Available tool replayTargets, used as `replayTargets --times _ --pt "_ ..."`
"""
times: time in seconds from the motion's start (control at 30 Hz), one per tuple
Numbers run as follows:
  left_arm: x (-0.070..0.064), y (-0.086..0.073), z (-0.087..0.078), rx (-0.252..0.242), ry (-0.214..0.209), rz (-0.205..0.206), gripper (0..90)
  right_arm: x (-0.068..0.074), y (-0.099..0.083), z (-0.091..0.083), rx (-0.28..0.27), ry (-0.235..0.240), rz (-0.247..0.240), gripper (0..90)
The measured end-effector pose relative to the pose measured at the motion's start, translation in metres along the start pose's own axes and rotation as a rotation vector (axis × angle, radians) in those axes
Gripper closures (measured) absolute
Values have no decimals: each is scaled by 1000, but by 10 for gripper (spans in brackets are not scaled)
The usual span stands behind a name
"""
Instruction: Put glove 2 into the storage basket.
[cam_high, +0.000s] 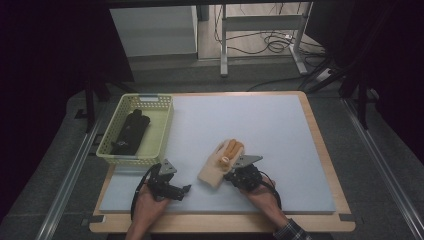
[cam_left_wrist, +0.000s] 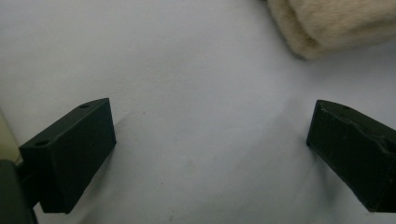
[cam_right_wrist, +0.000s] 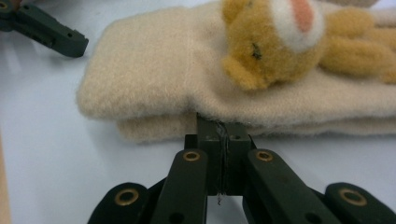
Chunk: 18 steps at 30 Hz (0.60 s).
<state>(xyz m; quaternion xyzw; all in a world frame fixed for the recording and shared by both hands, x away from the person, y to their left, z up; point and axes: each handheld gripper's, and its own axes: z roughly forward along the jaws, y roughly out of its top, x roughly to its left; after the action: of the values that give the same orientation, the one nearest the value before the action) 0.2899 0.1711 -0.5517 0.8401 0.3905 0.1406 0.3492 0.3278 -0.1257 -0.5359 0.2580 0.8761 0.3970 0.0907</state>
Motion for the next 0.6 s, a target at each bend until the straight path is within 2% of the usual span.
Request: replayTargets --times 0.6 --pt "0 0 0 0 0 -1 15 2 19 23 -2 -27 -12 873"
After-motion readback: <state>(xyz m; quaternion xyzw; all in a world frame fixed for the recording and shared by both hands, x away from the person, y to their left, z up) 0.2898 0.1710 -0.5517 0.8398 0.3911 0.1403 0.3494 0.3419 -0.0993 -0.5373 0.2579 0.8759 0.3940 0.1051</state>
